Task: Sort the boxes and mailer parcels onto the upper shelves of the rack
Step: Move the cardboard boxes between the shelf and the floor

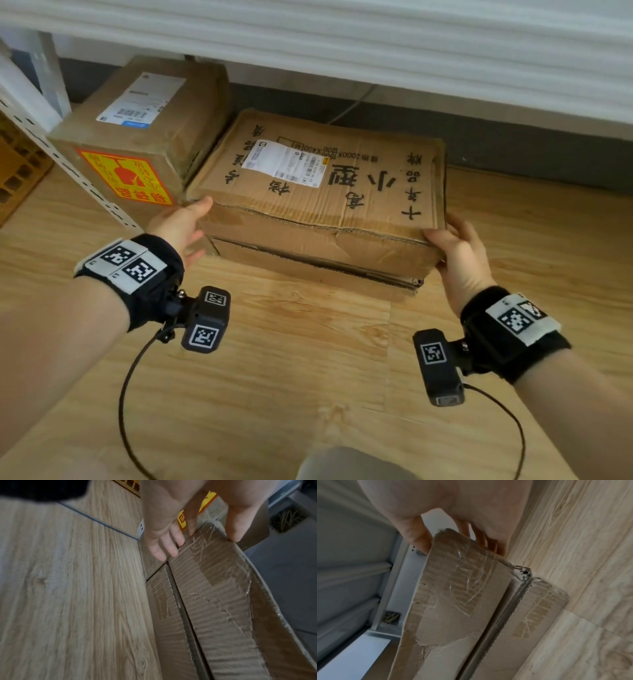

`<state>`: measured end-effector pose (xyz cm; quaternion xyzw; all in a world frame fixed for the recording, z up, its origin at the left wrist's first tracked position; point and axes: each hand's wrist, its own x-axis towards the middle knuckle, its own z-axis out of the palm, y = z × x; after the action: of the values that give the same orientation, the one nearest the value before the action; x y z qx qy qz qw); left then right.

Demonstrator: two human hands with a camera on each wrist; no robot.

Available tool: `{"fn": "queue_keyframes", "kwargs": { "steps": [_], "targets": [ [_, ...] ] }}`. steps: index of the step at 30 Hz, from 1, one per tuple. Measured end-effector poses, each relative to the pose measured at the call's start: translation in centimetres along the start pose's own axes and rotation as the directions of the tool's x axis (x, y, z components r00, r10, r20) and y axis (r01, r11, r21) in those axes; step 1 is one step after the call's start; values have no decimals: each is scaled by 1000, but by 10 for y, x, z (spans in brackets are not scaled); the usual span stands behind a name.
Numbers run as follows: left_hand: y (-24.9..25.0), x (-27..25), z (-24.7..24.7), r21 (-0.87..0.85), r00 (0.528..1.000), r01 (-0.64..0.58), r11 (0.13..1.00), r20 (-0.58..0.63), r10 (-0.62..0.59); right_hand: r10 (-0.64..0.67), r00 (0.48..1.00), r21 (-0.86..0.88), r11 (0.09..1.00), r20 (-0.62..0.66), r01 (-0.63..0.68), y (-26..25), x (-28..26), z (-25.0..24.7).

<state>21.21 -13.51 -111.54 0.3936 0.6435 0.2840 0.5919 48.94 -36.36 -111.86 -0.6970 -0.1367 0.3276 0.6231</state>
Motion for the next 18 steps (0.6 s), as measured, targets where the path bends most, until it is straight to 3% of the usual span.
{"fn": "queue_keyframes", "kwargs": {
  "steps": [4, 8, 13, 18],
  "targets": [
    [-8, 1, 2, -2, 1000, 0, 1000, -7, 0, -9, 1000, -48, 999, -15, 8, 6, -3, 3],
    [-8, 0, 3, 26, 1000, -15, 1000, 9, 15, -68, 997, -225, 972, -31, 59, 8, -10, 3],
    [-11, 6, 2, 28, 1000, -22, 999, 20, 22, -217, 961, -499, 860, -169, 106, 7, -12, 9],
    [-3, -1, 1, 97, 998, 29, 995, 60, -35, -192, 976, -624, 777, -100, 89, -5, -16, 5]
  ]
}}
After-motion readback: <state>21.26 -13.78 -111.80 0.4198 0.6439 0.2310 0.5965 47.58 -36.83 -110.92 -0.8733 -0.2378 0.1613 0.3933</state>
